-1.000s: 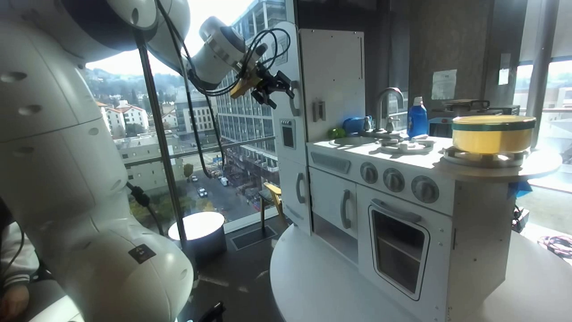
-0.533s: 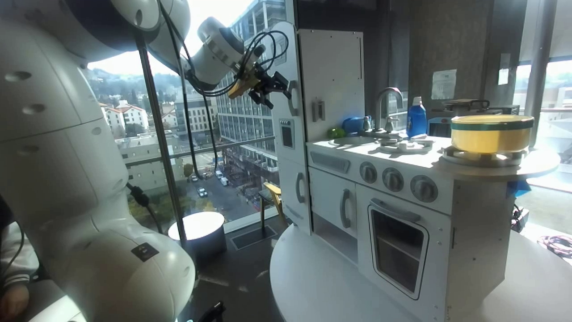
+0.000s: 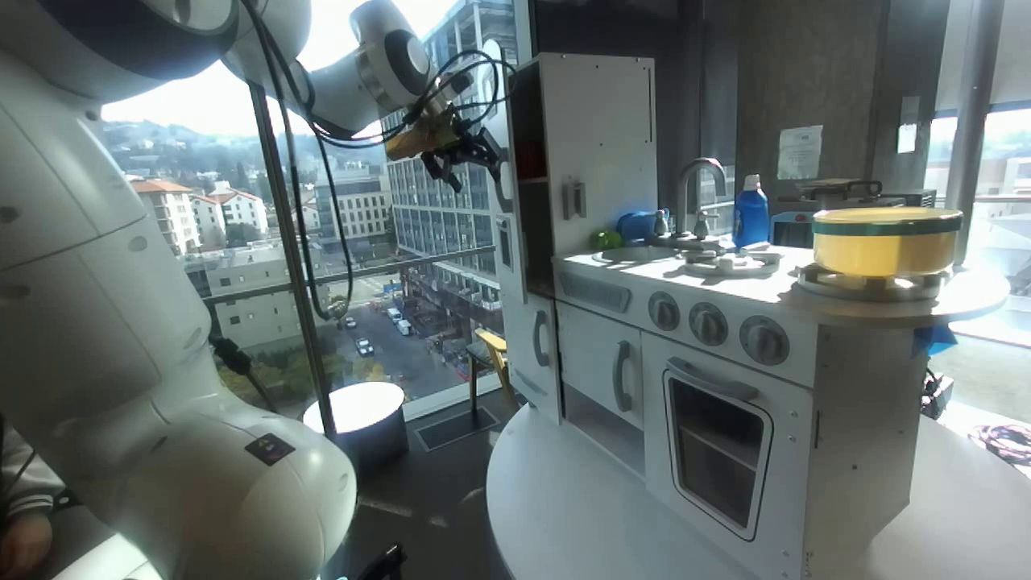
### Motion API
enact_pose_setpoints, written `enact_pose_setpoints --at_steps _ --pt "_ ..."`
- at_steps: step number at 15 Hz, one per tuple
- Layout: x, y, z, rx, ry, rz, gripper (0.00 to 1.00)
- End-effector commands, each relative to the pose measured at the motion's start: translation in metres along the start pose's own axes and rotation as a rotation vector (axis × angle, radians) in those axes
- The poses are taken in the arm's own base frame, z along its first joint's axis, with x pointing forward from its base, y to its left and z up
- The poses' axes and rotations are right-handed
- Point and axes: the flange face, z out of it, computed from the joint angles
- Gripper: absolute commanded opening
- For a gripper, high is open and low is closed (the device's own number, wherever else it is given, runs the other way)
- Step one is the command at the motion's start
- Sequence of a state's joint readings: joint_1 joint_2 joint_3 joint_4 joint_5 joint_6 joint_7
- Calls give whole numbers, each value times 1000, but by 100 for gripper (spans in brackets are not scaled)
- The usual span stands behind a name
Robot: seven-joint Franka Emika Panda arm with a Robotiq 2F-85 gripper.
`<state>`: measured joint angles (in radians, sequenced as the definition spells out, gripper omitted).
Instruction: Open all the kitchen cabinet doors, beginning with the left upper and ending with the right lower door
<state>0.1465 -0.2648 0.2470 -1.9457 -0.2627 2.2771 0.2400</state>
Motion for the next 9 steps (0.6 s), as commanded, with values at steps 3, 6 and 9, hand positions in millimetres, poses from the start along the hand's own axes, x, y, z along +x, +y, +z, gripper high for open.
enact_pose_setpoints --at_steps 3,6,9 --pt "-26 -18 -48 126 -212 -66 100" --pt "-42 -2 -67 47 -295 -35 100" --pt "-49 15 -56 -2 -335 17 100"
